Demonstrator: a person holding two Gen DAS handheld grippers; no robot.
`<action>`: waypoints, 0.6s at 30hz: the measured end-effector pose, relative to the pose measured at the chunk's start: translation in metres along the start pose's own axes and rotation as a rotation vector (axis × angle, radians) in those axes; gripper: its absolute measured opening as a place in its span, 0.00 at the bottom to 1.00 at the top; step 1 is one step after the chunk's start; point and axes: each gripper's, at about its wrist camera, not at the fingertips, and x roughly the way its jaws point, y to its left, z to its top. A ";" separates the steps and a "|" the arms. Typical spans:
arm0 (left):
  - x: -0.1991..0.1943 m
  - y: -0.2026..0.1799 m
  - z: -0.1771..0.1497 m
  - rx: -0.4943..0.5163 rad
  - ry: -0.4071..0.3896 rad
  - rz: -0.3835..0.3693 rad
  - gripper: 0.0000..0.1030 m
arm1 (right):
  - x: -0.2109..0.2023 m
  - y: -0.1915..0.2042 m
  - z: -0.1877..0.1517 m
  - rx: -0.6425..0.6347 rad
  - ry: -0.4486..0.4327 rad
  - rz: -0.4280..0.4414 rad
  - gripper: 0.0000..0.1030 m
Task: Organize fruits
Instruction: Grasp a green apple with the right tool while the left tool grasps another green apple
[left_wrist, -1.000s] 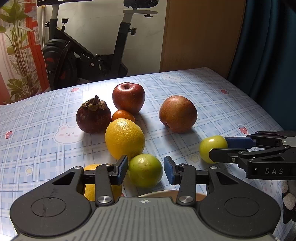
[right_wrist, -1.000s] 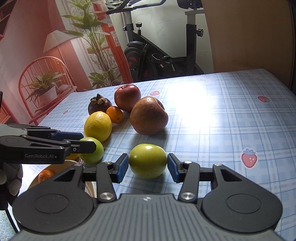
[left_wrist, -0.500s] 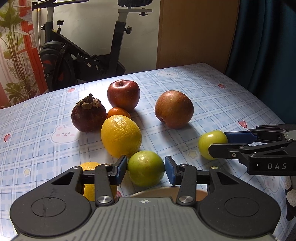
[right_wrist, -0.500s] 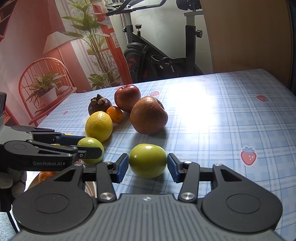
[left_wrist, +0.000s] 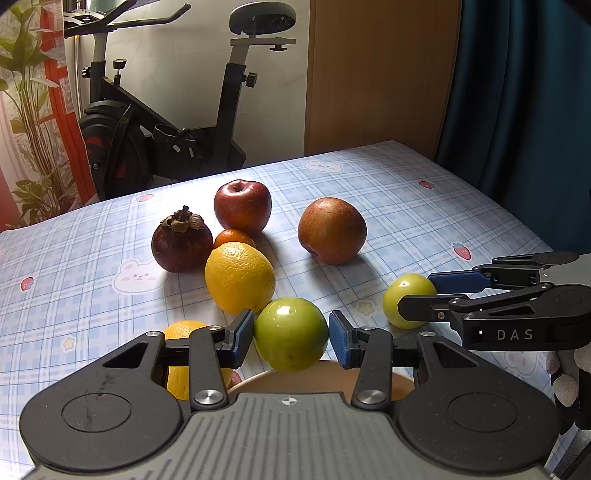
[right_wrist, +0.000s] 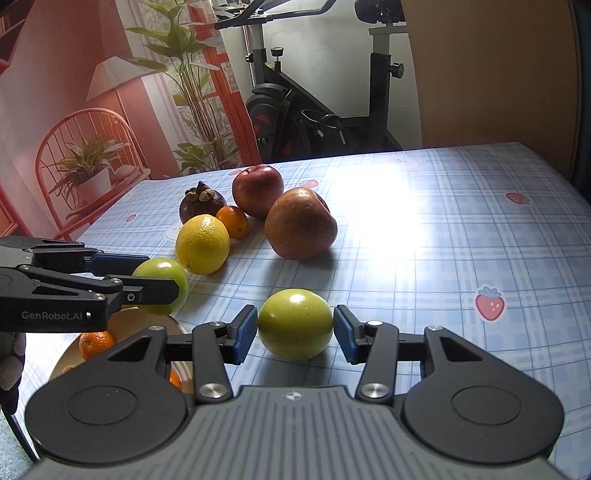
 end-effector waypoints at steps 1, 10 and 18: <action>0.000 0.001 0.000 -0.001 0.000 0.000 0.46 | 0.001 -0.001 0.000 0.000 0.000 0.001 0.48; 0.002 0.002 0.000 -0.001 -0.001 -0.007 0.46 | 0.014 0.000 0.002 0.023 0.018 0.030 0.50; -0.009 0.001 -0.002 0.013 -0.019 -0.019 0.45 | 0.003 -0.003 -0.001 0.058 0.002 0.042 0.49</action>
